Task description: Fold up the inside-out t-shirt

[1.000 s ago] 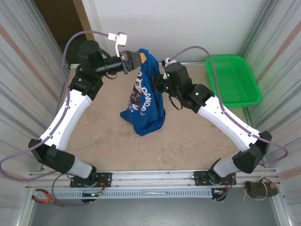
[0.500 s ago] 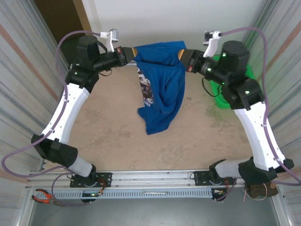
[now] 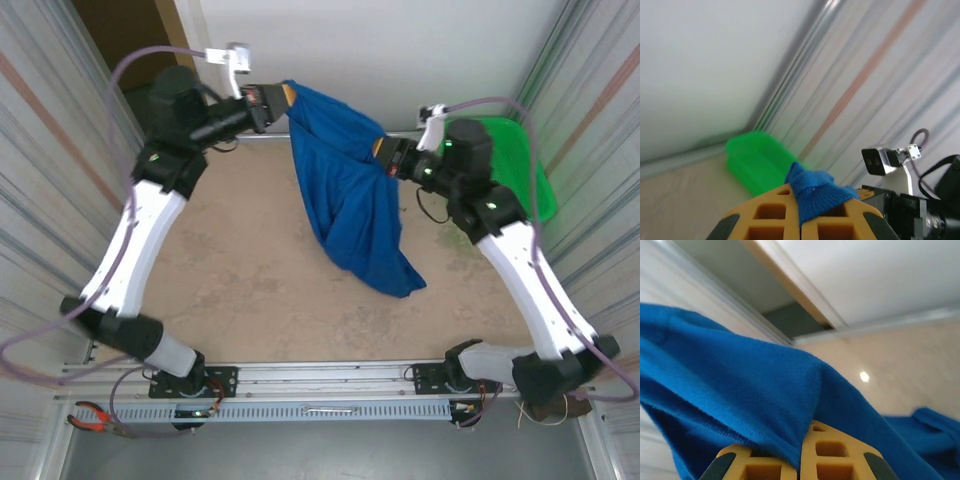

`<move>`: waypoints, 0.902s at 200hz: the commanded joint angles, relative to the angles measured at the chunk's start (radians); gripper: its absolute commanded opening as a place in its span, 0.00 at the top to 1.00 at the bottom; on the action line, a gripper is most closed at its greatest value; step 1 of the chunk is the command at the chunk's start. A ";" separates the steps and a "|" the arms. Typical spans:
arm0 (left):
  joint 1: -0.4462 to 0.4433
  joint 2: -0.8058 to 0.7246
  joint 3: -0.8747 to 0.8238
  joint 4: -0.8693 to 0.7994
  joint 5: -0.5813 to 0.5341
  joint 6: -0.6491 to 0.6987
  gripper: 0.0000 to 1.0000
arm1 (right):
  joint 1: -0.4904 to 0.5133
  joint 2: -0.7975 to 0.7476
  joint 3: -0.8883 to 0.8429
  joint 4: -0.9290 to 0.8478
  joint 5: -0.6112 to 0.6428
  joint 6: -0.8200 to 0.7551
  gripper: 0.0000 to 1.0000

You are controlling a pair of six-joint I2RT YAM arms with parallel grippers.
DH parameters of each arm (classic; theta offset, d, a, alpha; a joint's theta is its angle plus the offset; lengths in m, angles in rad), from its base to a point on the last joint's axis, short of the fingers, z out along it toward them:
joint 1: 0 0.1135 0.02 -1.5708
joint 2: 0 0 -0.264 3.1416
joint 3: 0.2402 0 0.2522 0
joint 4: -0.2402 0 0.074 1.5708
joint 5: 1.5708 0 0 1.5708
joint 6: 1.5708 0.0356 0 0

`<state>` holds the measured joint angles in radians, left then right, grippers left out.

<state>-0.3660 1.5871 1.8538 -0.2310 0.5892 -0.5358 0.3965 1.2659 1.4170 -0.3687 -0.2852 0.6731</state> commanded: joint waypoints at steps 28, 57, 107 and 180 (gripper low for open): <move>0.071 0.208 0.021 -0.072 -0.005 0.043 0.76 | -0.071 0.123 0.071 0.097 -0.036 0.118 1.00; 0.076 0.114 -0.147 -0.003 -0.013 0.041 0.38 | -0.091 0.195 0.183 0.098 -0.109 0.156 1.00; -0.035 -0.125 -0.693 0.296 -0.224 0.028 0.26 | -0.100 0.213 0.191 0.117 -0.189 0.186 1.00; -0.217 0.088 -0.699 0.419 -0.384 0.068 0.23 | -0.100 0.159 0.133 0.156 -0.211 0.233 1.00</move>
<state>-0.5568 1.6264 1.1137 0.1062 0.2893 -0.4934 0.3004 1.4719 1.5578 -0.2714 -0.4686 0.8692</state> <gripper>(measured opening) 0.770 0.057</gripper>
